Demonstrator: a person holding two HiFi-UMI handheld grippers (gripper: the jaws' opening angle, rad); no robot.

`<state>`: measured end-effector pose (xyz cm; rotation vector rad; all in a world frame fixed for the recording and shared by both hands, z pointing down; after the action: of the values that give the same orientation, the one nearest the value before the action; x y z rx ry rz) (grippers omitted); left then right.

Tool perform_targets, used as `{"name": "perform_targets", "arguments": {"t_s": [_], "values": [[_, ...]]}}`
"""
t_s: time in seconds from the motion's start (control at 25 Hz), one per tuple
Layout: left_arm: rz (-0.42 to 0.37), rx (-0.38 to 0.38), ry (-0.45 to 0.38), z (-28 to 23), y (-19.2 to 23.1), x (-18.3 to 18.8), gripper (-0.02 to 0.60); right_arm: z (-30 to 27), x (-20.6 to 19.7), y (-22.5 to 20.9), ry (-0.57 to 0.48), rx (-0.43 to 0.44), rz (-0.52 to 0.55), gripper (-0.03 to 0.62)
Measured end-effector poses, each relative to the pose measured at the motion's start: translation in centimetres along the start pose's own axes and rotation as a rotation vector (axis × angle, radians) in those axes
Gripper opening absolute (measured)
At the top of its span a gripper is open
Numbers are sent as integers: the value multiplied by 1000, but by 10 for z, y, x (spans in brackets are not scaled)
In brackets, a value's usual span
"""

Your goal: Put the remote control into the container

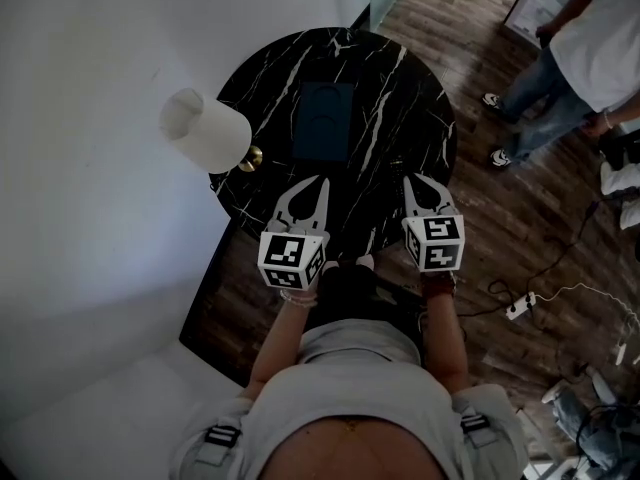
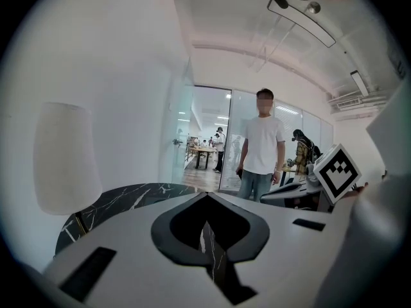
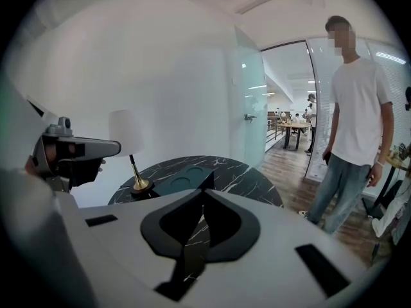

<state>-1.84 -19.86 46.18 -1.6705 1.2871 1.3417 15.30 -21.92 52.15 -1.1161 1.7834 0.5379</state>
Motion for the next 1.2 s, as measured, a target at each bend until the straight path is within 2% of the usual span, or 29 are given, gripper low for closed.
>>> {"name": "perform_targets", "arguments": {"t_s": [0.6, 0.72, 1.0, 1.2], "values": [[-5, -22, 73, -28, 20, -8, 8, -56, -51, -23, 172, 13, -9, 19], [3, -25, 90, -34, 23, -13, 8, -70, -68, -28, 218, 25, -26, 96], [13, -28, 124, -43, 35, -25, 8, -97, -102, -32, 305, 27, -27, 127], [22, -26, 142, -47, 41, -31, 8, -113, -125, -39, 361, -7, -18, 159]]}}
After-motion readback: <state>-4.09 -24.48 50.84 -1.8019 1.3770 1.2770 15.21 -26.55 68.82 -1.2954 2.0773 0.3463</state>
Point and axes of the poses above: the fingertips, and each gripper's own axes: z backward along the fingers, y to its left, x out of its top, the point moved 1 cm from there along z, backward along the fingers, and after that the axes turned 6 degrees about x, right-handed, at the moved point
